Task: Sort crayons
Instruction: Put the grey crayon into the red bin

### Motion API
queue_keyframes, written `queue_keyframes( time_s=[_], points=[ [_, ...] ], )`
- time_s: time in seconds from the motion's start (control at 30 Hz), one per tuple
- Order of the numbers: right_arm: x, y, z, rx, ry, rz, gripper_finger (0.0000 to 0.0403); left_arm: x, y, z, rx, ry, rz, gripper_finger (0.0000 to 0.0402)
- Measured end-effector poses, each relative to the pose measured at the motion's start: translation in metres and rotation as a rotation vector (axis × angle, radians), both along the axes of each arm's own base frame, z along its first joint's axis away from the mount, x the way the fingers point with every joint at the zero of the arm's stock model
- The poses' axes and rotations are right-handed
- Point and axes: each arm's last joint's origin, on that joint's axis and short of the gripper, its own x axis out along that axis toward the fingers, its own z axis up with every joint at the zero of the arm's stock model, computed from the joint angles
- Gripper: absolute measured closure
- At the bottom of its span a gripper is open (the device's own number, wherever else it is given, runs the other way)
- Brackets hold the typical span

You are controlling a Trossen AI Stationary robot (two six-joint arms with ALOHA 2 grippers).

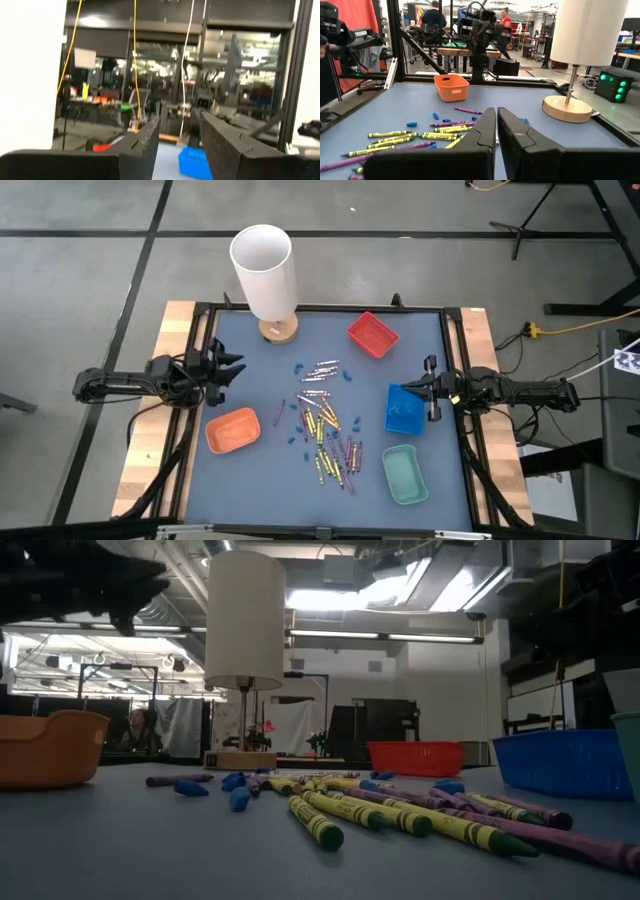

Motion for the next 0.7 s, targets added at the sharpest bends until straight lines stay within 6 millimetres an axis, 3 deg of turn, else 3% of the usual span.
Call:
queue_keyframes(
  time_s=[0.2, 0.7],
  points=[
    [0.0, 0.0, 0.0, 0.007, -0.001, 0.001, 0.0384, 0.02, 0.001, 0.014, 0.003, 0.077, 0.033, 0.0274],
    [0.0, 0.0, -0.001, 0.007, 0.01, 0.001, 0.0384, 0.105, 0.004, 0.059, 0.06, 0.341, 0.055, 0.0274]
  ],
)
